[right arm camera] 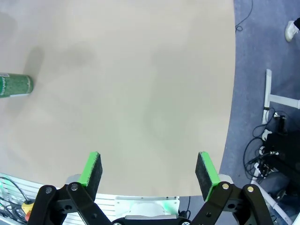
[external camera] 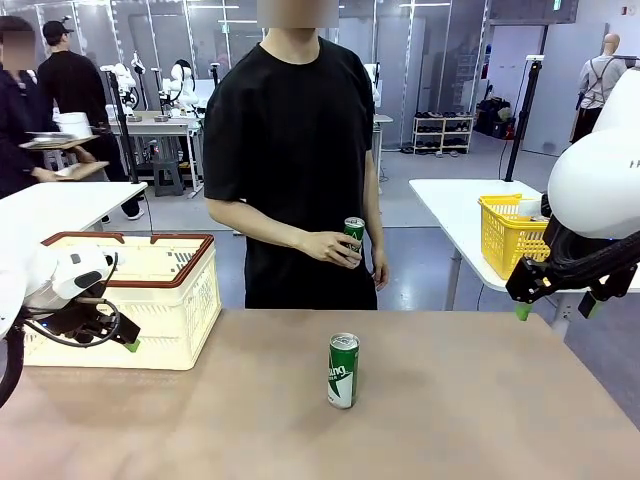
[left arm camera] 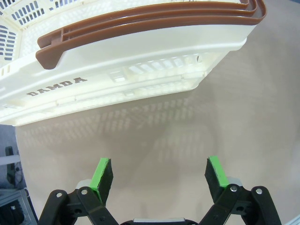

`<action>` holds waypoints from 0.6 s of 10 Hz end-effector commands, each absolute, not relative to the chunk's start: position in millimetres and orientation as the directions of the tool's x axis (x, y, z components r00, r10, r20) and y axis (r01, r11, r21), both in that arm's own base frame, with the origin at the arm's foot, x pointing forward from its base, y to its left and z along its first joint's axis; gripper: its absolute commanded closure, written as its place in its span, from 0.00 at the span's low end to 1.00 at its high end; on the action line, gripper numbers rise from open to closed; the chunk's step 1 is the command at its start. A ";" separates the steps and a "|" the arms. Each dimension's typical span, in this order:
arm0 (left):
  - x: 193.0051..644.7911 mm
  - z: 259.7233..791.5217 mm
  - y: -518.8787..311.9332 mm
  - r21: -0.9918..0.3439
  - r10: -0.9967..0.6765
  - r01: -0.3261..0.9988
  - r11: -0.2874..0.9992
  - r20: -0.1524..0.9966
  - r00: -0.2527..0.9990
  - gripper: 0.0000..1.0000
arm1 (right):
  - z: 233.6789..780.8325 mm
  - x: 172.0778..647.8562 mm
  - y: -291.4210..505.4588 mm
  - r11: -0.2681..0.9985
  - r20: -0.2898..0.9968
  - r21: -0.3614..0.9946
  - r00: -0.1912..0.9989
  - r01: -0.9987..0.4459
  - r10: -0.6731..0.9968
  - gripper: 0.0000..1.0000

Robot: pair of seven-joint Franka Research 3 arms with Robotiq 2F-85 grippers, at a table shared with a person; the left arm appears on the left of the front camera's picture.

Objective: Place the drinks into the Shopping basket.
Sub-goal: Pick up one drink and place it into the Shopping basket.

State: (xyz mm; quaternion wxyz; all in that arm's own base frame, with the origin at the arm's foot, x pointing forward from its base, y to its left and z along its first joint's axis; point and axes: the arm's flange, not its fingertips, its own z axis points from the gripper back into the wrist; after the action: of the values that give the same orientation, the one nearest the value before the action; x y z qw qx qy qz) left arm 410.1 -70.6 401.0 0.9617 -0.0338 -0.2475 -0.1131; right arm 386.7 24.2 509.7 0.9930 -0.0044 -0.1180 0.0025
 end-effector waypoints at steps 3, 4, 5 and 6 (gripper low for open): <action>382.6 440.0 -98.4 -0.041 -0.241 0.290 0.956 0.453 0.858 0.00 | 510.9 387.1 22.4 1.000 0.236 -0.015 0.972 -0.004 0.008 0.00; 369.1 454.6 -110.3 -0.037 -0.266 0.318 0.947 0.461 0.847 0.00 | 510.9 387.1 22.4 1.000 0.236 -0.015 0.972 -0.004 0.008 0.00; 358.3 464.8 -119.0 0.001 -0.289 0.317 0.948 0.413 0.864 0.00 | 510.9 387.1 22.4 1.000 0.236 -0.015 0.972 -0.004 0.008 0.00; 349.4 473.4 -124.9 0.064 -0.320 0.321 0.945 0.389 0.864 0.00 | 510.9 387.1 22.4 1.000 0.236 -0.015 0.972 -0.004 0.008 0.00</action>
State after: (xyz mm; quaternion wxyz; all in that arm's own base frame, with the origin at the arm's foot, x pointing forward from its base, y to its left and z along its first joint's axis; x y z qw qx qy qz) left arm 358.7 -121.6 459.0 0.9605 -0.0322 -0.2192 -0.1684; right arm 386.8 24.4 509.8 0.9930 -0.0045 -0.1180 0.0027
